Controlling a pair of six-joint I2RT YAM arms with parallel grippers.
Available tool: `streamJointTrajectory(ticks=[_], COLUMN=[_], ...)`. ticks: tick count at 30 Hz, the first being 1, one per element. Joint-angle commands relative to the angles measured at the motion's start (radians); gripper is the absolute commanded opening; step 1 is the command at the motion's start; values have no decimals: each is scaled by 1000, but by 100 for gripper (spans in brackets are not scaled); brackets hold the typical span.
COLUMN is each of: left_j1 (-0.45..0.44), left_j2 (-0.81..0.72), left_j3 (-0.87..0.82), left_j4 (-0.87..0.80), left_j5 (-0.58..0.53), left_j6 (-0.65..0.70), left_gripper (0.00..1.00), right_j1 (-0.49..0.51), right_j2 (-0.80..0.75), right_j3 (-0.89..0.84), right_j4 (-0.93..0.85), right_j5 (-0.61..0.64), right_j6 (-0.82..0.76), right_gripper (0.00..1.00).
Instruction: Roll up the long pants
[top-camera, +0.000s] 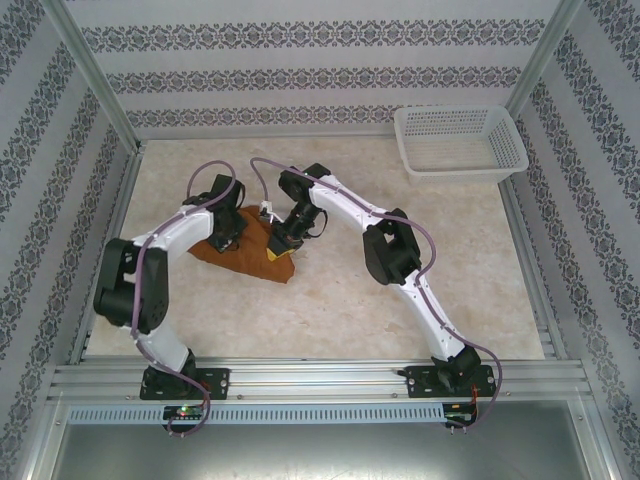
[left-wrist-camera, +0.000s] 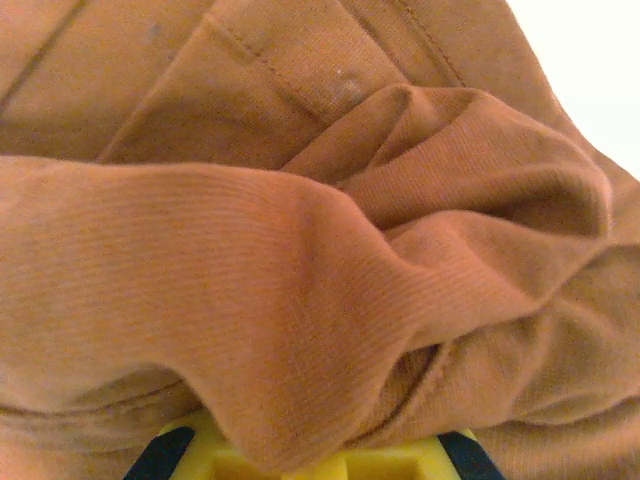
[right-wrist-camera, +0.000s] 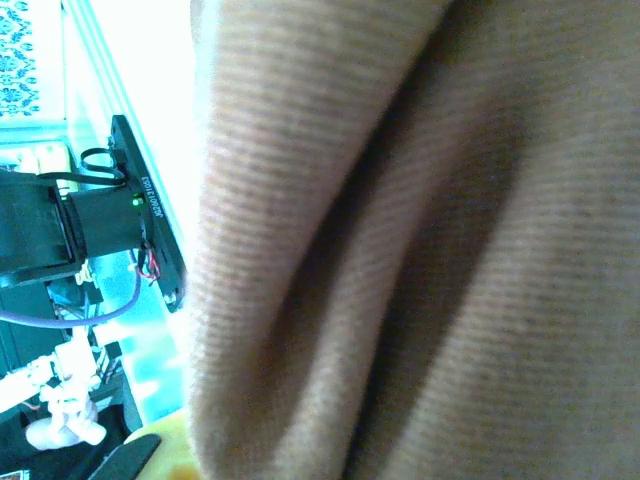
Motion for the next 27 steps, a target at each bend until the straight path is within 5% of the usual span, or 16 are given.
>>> streamJointTrajectory(ticks=[1,4,7,17,27], left_j1=[14,14,14,17,17], left_j2=[117,145,147,152,147], left_j3=[3,-1,-4,27,47], left_j4=[37,42,37,34,35], left_j5=[-71,-48,-45,-7,52], left_j6=[-10,-14,-7,0,7], left_gripper=[0,0,0,0,0], right_j1=[-5,-2,12,238,483], right_j2=[-4,-57,-192,-621,-484], right_j3=[-41,-100,-228,-604,-736], right_j4=[-53,-24,83,434,739], right_j5=[13,112,289,962,1352], right_j6=[-48,-38,13,133,-67], right_gripper=[5,63,85,91,98])
